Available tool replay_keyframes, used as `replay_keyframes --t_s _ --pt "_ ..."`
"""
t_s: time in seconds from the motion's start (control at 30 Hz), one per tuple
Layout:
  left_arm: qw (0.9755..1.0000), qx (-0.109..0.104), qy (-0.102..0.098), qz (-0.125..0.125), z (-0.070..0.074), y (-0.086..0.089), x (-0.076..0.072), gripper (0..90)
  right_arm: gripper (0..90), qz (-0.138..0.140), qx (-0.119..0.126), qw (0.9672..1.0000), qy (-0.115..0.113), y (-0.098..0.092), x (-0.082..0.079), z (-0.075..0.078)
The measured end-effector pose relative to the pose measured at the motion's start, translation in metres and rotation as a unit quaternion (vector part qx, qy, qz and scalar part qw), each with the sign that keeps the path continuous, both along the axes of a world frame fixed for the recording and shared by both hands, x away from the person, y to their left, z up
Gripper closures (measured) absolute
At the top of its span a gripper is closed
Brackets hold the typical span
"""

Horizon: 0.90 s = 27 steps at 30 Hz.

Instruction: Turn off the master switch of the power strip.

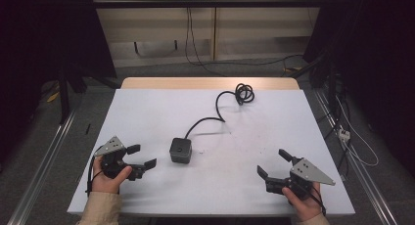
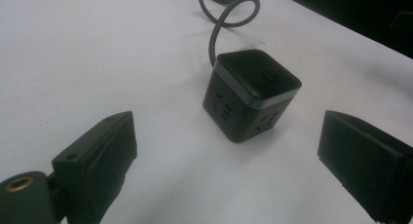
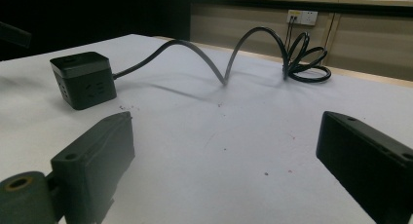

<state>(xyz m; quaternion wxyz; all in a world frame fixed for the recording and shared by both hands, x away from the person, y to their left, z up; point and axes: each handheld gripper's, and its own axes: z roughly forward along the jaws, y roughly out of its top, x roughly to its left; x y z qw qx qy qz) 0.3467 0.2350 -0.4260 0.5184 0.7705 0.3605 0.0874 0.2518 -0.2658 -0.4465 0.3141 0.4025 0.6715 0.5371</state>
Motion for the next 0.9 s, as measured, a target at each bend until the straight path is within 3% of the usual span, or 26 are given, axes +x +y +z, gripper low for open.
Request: replay_keyframes --t_s 0.9 --pt "0.9999 0.007 0.003 0.01 -0.01 0.01 -0.003 6.9 6.2 0.001 0.0 1.0 0.001 0.0 0.0 0.0"
